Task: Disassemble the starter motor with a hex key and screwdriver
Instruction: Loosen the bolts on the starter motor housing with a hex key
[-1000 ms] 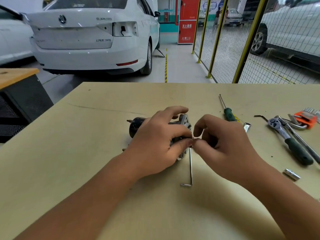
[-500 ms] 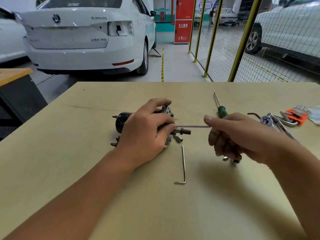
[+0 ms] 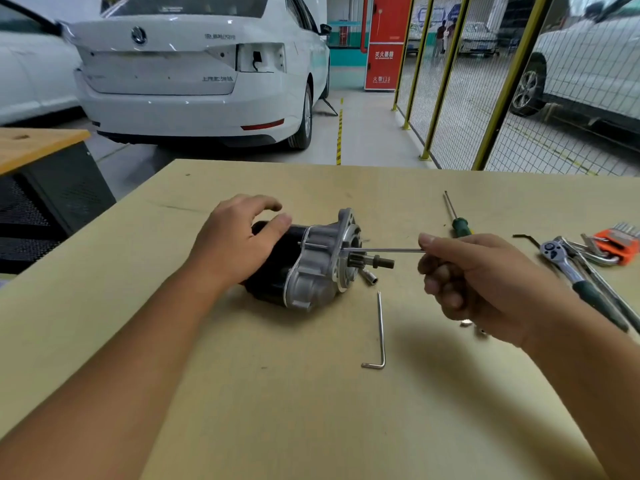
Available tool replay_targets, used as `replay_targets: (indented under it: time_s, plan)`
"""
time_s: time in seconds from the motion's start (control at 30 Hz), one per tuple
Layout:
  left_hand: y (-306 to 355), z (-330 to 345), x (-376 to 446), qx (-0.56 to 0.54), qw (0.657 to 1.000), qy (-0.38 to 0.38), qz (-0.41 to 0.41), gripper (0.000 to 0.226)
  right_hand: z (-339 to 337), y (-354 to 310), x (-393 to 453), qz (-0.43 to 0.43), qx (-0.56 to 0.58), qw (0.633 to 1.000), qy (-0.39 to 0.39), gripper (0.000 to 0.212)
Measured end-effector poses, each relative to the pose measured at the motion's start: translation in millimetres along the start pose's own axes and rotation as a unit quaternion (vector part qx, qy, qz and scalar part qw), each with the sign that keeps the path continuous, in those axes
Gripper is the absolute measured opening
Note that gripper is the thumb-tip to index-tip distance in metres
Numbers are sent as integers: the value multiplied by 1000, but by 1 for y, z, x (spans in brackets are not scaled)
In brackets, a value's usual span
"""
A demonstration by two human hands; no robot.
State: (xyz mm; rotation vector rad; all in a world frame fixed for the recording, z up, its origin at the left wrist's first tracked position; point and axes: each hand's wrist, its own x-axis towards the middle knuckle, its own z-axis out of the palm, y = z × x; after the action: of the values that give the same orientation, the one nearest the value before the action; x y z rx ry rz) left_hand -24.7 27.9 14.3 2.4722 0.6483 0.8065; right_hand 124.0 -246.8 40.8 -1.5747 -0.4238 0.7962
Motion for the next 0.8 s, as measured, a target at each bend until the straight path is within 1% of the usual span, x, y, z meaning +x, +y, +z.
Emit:
replay_targets:
  time_s: [0.07, 0.17, 0.3, 0.43, 0.5, 0.57, 0.67, 0.73, 0.8]
  plan:
    - [-6, 3, 1, -40, 999, -29, -7, 32, 8, 3, 0, 37, 82, 996, 7, 35]
    - [-6, 9, 2, -62, 998, -21, -4, 27, 17, 9, 1, 57, 176, 983, 17, 37]
    - [-6, 13, -1, -73, 997, -17, -15, 28, 19, 12, 2, 49, 185, 981, 27, 40]
    - [-2, 17, -5, -50, 999, -5, -18, 36, 14, 8, 4, 52, 187, 981, 25, 32]
    - [1, 18, -7, -45, 999, -8, -19, 36, 11, 6, 3, 70, 195, 978, 16, 32]
    - [2, 17, -7, -30, 999, -22, -15, 29, 11, 3, 1, 106, 227, 968, -11, 31]
    - [5, 15, -7, 58, 996, -60, -10, 43, 15, 0, -2, 146, 293, 944, -41, 34]
    - [9, 15, -7, 113, 991, -66, -1, 53, 18, 0, -4, 161, 338, 926, -43, 41]
    - [12, 15, -7, 88, 993, -67, 25, 57, 22, 1, -5, 166, 378, 910, -30, 47]
